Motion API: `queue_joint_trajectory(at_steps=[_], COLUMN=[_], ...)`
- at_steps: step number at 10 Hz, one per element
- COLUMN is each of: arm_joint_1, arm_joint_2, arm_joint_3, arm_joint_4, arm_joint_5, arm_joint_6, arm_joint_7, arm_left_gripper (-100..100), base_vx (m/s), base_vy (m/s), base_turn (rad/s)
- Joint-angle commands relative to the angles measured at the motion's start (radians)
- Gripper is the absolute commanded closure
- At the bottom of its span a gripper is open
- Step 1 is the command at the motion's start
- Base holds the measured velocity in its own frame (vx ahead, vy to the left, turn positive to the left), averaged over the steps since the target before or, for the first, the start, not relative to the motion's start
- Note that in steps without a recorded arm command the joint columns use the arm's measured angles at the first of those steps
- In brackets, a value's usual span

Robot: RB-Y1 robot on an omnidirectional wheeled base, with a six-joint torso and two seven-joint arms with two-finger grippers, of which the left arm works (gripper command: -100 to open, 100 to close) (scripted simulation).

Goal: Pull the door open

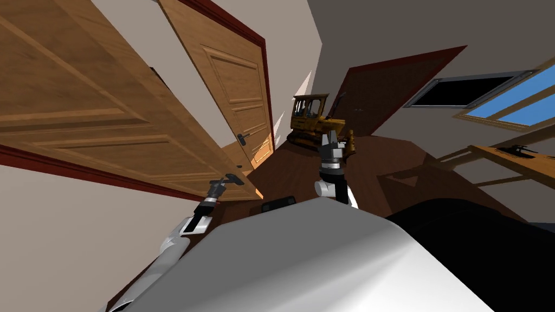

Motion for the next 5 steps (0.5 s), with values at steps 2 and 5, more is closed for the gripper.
queue_joint_trajectory(at_steps=[2,5], arm_joint_1=[0.018,0.031], arm_joint_2=[0.017,0.036], arm_joint_3=[-0.014,-0.022], arm_joint_4=[0.008,0.019], arm_joint_5=[-0.005,-0.007], arm_joint_6=[-0.046,-0.086], arm_joint_7=[0.017,0.033], arm_left_gripper=[100,100], base_vx=[-0.206,-0.190], base_vy=[0.134,0.084], base_turn=[-0.166,-0.114])
